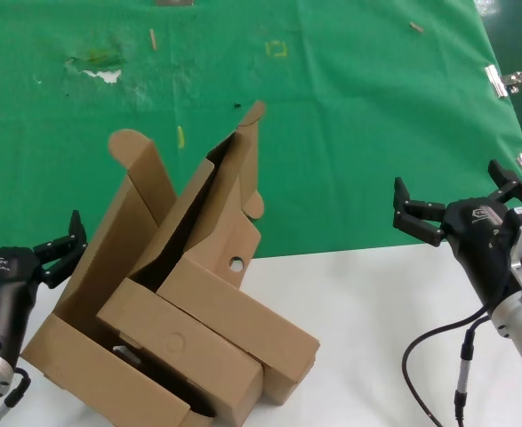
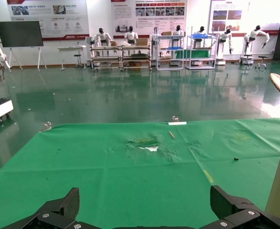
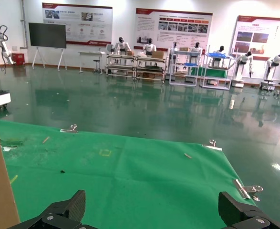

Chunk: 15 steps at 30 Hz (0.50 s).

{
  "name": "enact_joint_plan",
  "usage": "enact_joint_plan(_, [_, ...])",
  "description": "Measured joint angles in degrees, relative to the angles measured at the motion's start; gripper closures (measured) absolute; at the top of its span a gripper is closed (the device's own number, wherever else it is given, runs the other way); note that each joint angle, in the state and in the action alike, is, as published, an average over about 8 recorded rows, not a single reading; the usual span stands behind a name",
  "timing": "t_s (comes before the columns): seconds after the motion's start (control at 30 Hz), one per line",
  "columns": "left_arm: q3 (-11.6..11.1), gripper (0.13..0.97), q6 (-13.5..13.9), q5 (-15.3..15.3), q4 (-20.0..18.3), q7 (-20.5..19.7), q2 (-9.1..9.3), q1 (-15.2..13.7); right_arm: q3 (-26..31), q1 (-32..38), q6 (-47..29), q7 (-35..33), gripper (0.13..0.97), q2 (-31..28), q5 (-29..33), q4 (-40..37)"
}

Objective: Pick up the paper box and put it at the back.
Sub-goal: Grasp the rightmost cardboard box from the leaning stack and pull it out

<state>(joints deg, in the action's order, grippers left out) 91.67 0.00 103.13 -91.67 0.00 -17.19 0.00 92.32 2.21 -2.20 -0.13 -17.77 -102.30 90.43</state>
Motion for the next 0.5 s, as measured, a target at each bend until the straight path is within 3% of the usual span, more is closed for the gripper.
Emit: enact_joint_plan(0.5, [0.0,0.132,0.0,0.0,0.0,0.0,0.0,0.0,-0.9,0.2,-2.1,0.0,0.129,-0.8,-1.0,0.9])
